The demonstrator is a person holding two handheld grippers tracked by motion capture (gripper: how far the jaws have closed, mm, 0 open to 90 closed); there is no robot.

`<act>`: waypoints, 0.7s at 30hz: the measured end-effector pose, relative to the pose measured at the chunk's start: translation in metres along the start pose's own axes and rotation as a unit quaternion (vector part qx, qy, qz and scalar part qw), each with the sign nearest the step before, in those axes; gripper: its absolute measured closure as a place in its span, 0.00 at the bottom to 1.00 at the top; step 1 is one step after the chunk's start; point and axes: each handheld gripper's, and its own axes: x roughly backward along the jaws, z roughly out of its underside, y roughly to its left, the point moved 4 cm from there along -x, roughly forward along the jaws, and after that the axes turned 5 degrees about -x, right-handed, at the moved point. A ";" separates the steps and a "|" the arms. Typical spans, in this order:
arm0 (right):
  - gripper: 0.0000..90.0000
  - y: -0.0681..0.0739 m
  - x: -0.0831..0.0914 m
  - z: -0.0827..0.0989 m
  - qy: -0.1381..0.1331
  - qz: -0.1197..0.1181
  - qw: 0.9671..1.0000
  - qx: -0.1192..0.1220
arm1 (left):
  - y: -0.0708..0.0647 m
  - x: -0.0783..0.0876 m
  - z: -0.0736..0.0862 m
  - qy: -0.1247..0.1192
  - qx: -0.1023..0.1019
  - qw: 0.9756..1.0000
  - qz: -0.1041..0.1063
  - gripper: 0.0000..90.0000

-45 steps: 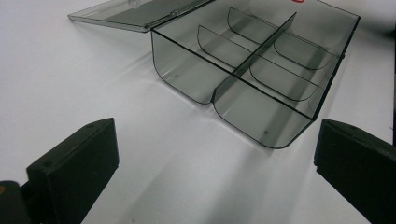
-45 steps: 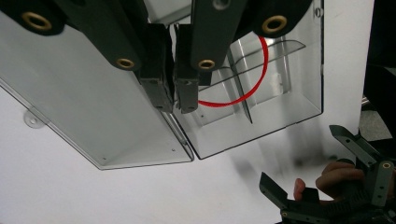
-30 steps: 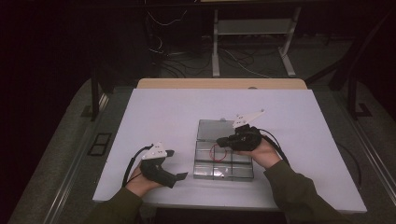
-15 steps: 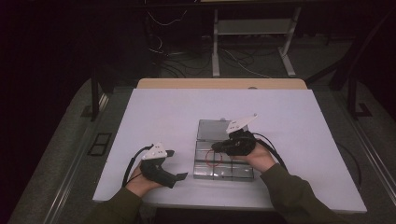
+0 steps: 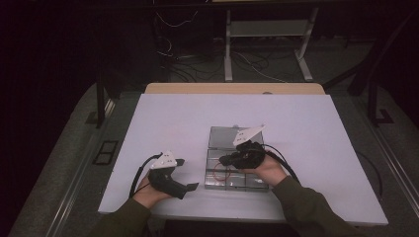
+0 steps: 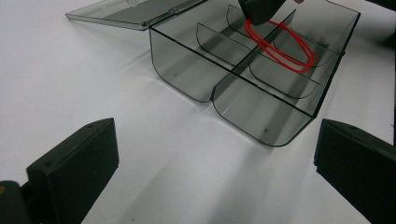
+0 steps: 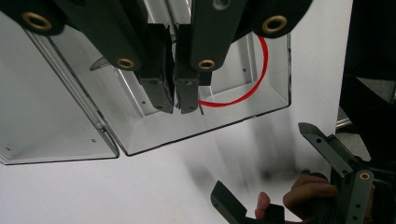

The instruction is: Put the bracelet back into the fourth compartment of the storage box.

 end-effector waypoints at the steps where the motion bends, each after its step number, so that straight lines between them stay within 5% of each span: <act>1: 0.95 0.000 0.000 0.000 0.001 0.000 1.000 0.001 | 0.000 0.000 0.000 0.001 -0.001 1.000 0.000 0.00; 21: 0.94 0.011 -0.017 0.002 0.023 -0.010 1.000 0.011 | 0.000 0.000 0.000 0.001 -0.005 1.000 0.001 0.00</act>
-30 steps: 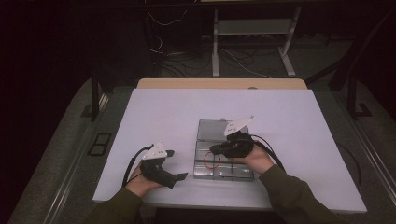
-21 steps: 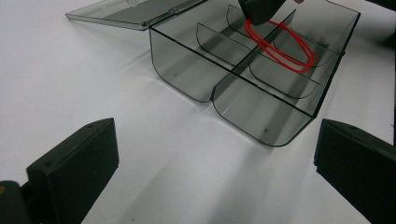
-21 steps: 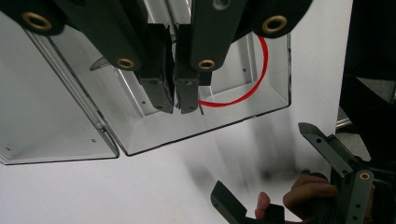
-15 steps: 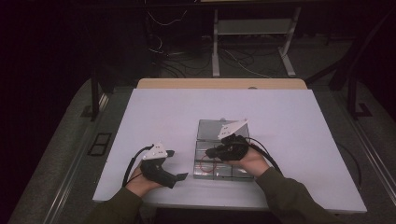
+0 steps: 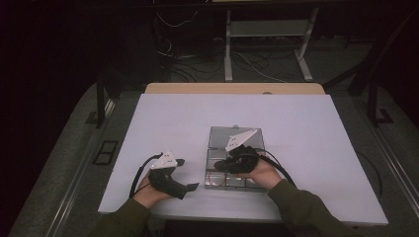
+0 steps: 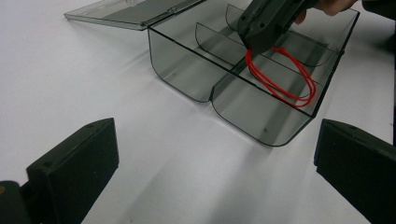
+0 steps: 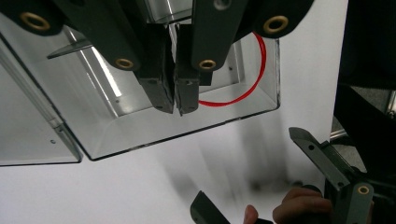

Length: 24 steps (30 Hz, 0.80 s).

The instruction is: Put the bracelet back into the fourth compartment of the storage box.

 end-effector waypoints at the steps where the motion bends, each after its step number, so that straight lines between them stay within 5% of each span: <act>1: 0.92 0.000 -0.001 0.000 0.000 0.000 1.000 -0.001 | 0.000 0.000 0.000 0.000 0.001 1.000 0.000 0.00; 11: 0.82 -0.003 0.006 -0.001 -0.014 0.001 1.000 -0.009 | 0.000 0.000 0.000 -0.002 0.002 1.000 0.000 0.00; 24: 0.63 -0.025 0.036 0.003 -0.050 0.045 0.997 -0.032 | 0.000 0.000 0.000 0.000 0.000 1.000 0.000 0.00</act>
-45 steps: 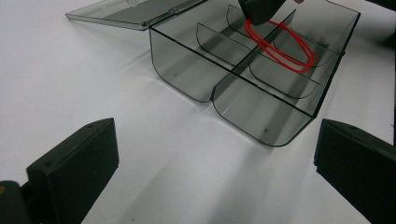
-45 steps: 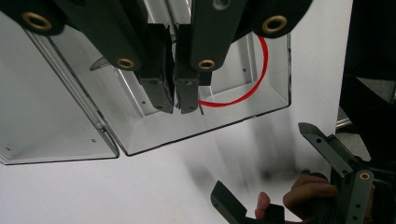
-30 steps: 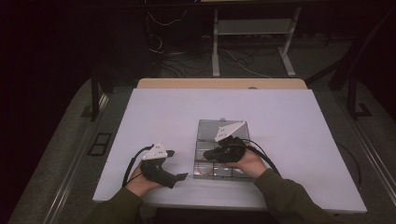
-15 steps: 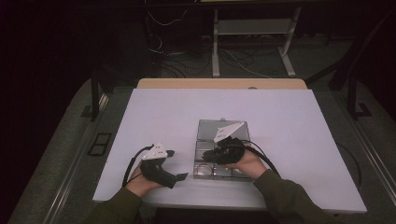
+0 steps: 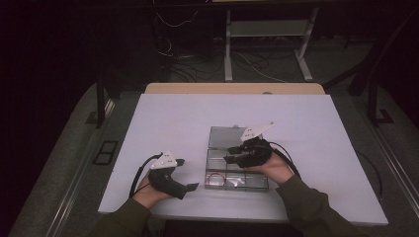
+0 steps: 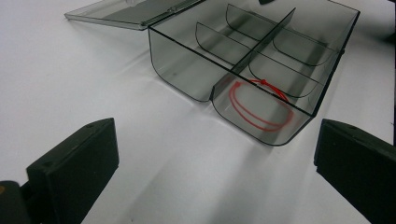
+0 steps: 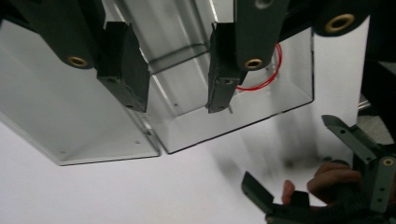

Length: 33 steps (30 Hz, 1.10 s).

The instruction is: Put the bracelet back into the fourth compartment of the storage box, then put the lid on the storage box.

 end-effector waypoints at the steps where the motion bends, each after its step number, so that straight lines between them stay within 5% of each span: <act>1: 0.62 -0.002 0.002 0.000 -0.003 0.003 1.000 -0.001 | 0.000 0.000 0.000 0.000 0.000 1.000 0.000 0.00; 26: 0.52 -0.047 0.045 0.010 -0.048 0.063 0.996 -0.038 | 0.003 0.003 -0.004 -0.001 -0.003 1.000 -0.008 0.00; 33: 0.63 -0.063 0.058 0.016 -0.052 0.084 0.994 -0.045 | 0.012 0.006 -0.010 -0.003 0.007 1.000 -0.015 0.05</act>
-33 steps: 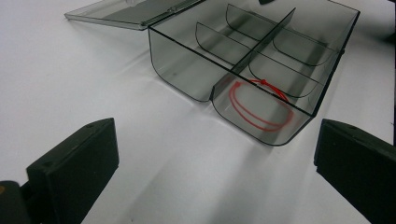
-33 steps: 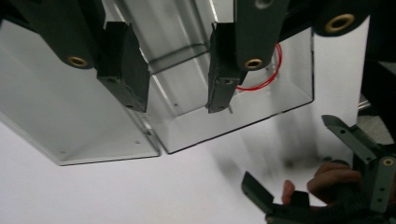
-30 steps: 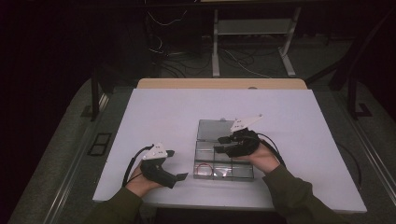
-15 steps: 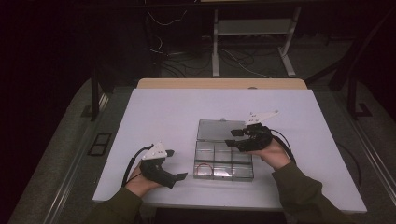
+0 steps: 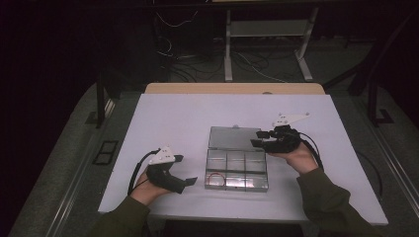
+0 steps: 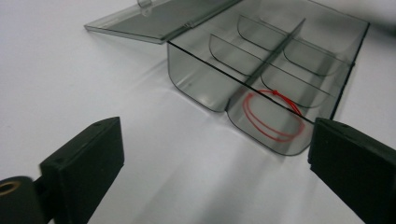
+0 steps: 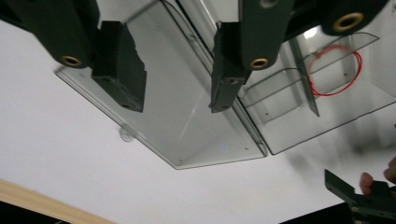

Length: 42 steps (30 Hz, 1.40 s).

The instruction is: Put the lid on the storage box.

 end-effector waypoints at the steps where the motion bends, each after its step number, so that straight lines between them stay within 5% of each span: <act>1: 0.66 -0.002 0.001 0.000 -0.001 0.002 1.000 -0.003 | 0.002 0.000 -0.002 -0.002 0.002 1.000 -0.002 0.07; 15: 0.94 -0.028 0.011 0.005 -0.010 0.024 0.999 -0.033 | 0.031 -0.013 -0.036 -0.010 0.000 1.000 -0.008 0.45; 27: 0.99 -0.047 0.006 0.006 -0.012 0.047 0.997 -0.057 | 0.061 -0.048 -0.064 0.017 -0.002 0.999 -0.031 0.97; 35: 0.99 -0.054 -0.003 0.012 0.000 0.050 0.996 -0.068 | 0.079 -0.076 -0.066 0.024 0.014 0.999 -0.036 0.99; 42: 0.99 -0.060 -0.013 0.024 0.026 0.049 0.995 -0.080 | 0.085 -0.082 -0.056 0.036 0.029 0.998 -0.033 0.99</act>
